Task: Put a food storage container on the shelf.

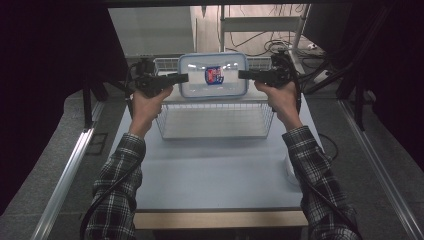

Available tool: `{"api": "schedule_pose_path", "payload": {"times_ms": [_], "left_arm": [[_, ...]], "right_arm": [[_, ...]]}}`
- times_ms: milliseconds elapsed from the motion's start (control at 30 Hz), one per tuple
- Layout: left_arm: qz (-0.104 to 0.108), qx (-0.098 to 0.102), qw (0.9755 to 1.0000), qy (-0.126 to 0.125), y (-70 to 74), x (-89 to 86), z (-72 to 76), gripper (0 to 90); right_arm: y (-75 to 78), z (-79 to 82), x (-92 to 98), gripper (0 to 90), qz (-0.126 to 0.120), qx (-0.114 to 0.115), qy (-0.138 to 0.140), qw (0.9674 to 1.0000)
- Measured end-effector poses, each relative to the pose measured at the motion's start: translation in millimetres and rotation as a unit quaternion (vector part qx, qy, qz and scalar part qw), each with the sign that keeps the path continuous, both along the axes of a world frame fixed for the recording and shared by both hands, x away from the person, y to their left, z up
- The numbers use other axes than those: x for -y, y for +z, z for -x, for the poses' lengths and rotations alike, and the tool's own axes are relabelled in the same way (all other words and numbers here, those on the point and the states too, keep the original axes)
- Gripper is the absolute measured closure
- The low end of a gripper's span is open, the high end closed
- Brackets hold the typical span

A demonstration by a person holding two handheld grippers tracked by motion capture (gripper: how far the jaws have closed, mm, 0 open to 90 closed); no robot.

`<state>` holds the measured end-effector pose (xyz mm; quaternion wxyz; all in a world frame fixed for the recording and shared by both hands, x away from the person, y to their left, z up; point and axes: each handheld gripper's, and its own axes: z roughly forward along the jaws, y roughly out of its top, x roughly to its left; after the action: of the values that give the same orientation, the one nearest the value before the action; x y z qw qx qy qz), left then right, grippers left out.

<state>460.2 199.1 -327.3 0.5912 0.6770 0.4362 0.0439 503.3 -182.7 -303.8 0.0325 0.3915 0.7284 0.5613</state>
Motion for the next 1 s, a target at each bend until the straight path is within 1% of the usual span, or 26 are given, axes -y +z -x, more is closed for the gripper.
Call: {"api": "schedule_pose_path", "payload": {"times_ms": [67, 100, 133, 167, 200, 233, 267, 300, 333, 367, 400, 433, 467, 500, 533, 567, 600, 633, 733, 800, 833, 867, 900, 933, 1000], "left_arm": [[0.000, 0.000, 1.0000, 0.000, -0.4, -0.4, -0.6, 49.4], [0.000, -0.001, 1.0000, 0.000, -0.4, -0.4, -0.8, 49.2], [0.002, -0.003, 1.0000, 0.001, -0.8, -0.3, -0.9, 49.2], [0.000, -0.002, 1.0000, -0.001, -1.5, -0.8, -1.6, 48.9], [0.000, -0.006, 1.0000, 0.002, -2.4, -0.5, -2.2, 48.2], [-0.001, -0.011, 0.9999, 0.003, -4.0, -1.1, -3.2, 46.2], [0.005, -0.018, 0.9998, 0.006, -6.3, -2.4, -4.3, 43.2], [0.022, -0.023, 0.9995, 0.001, -9.5, -4.4, -5.9, 42.0], [0.038, -0.026, 0.9989, -0.004, -12.2, -6.2, -6.8, 43.7], [0.039, -0.026, 0.9989, -0.004, -12.8, -7.8, -7.5, 44.5], [0.039, -0.026, 0.9989, -0.004, -12.8, -7.8, -7.5, 44.5], [0.028, -0.029, 0.9992, 0.004, -9.7, -8.3, -7.8, 44.4], [0.028, -0.029, 0.9992, 0.004, -9.7, -8.3, -7.8, 43.7], [0.020, -0.024, 0.9994, 0.014, -7.9, -7.6, -7.2, 43.7], [0.003, -0.016, 0.9996, 0.025, -5.8, -7.1, -6.1, 42.9], [-0.013, -0.011, 0.9992, 0.035, -3.9, -5.6, -5.3, 42.9], [-0.023, -0.012, 0.9990, 0.038, -3.0, -4.4, -5.3, 41.5], [-0.033, -0.016, 0.9980, 0.052, -2.4, -3.0, -5.6, 39.9], [-0.039, -0.012, 0.9975, 0.057, -2.3, -2.9, -6.3, 39.0], [-0.040, -0.008, 0.9972, 0.062, -2.7, -3.2, -6.9, 39.2], [-0.029, -0.009, 0.9978, 0.059, -3.7, -3.8, -8.4, 41.9], [-0.029, -0.009, 0.9978, 0.059, -3.7, -3.8, -8.4, 44.7], [-0.020, -0.008, 0.9982, 0.055, -4.6, -4.0, -9.5, 49.0], [-0.019, -0.009, 0.9984, 0.052, -4.9, -4.0, -10.5, 49.0], [-0.021, -0.012, 0.9984, 0.052, -3.8, -3.2, -10.8, 48.6]], "right_arm": [[0.0, 0.2, -0.3, 46.9, 0.002, 0.000, 0.000, 1.0000], [-0.5, 0.4, -0.7, 45.9, 0.011, -0.001, -0.001, 0.9999], [-0.5, 0.4, -0.7, 45.9, 0.011, -0.001, -0.001, 0.9999], [-1.4, 0.5, -1.0, 46.0, 0.018, -0.001, -0.002, 0.9998], [-2.6, 0.5, -1.5, 51.6, 0.027, 0.000, -0.002, 0.9996], [-3.9, 0.9, -3.0, 52.4, 0.041, 0.000, -0.002, 0.9992], [-5.9, 0.9, -4.9, 50.7, 0.056, 0.003, -0.006, 0.9984], [-7.7, 0.5, -5.7, 51.9, 0.056, 0.002, -0.013, 0.9983], [-8.6, -1.0, -4.2, 53.0, 0.046, -0.002, -0.014, 0.9988], [-9.5, -3.3, -3.0, 54.0, 0.037, -0.011, -0.011, 0.9992], [-9.4, -3.7, -2.8, 55.2, 0.036, -0.012, -0.011, 0.9992], [-8.8, -3.1, -3.0, 58.2, 0.040, -0.009, -0.012, 0.9991], [-8.8, -3.1, -3.0, 58.2, 0.040, -0.009, -0.012, 0.9991], [-7.7, -2.1, -3.4, 60.4, 0.045, -0.003, -0.012, 0.9989], [-5.7, 0.4, -6.6, 60.0, 0.055, 0.004, -0.014, 0.9984], [-5.7, 0.4, -6.6, 60.0, 0.055, 0.004, -0.014, 0.9984], [-4.0, 2.1, -9.2, 60.0, 0.059, 0.008, -0.017, 0.9981], [-3.2, 2.6, -10.4, 60.1, 0.057, 0.007, -0.019, 0.9982], [-1.5, 3.8, -12.6, 60.4, 0.055, 0.009, -0.024, 0.9981], [1.3, 6.4, -15.7, 60.7, 0.065, 0.018, -0.033, 0.9972], [4.0, 8.0, -18.5, 61.4, 0.076, 0.029, -0.039, 0.9960], [4.0, 8.0, -18.5, 61.4, 0.076, 0.029, -0.039, 0.9960], [6.9, 9.0, -20.2, 62.9, 0.082, 0.031, -0.043, 0.9952], [6.9, 9.0, -20.2, 62.9, 0.082, 0.031, -0.043, 0.9952], [8.7, 9.9, -21.7, 63.5, 0.090, 0.032, -0.045, 0.9944]]}}
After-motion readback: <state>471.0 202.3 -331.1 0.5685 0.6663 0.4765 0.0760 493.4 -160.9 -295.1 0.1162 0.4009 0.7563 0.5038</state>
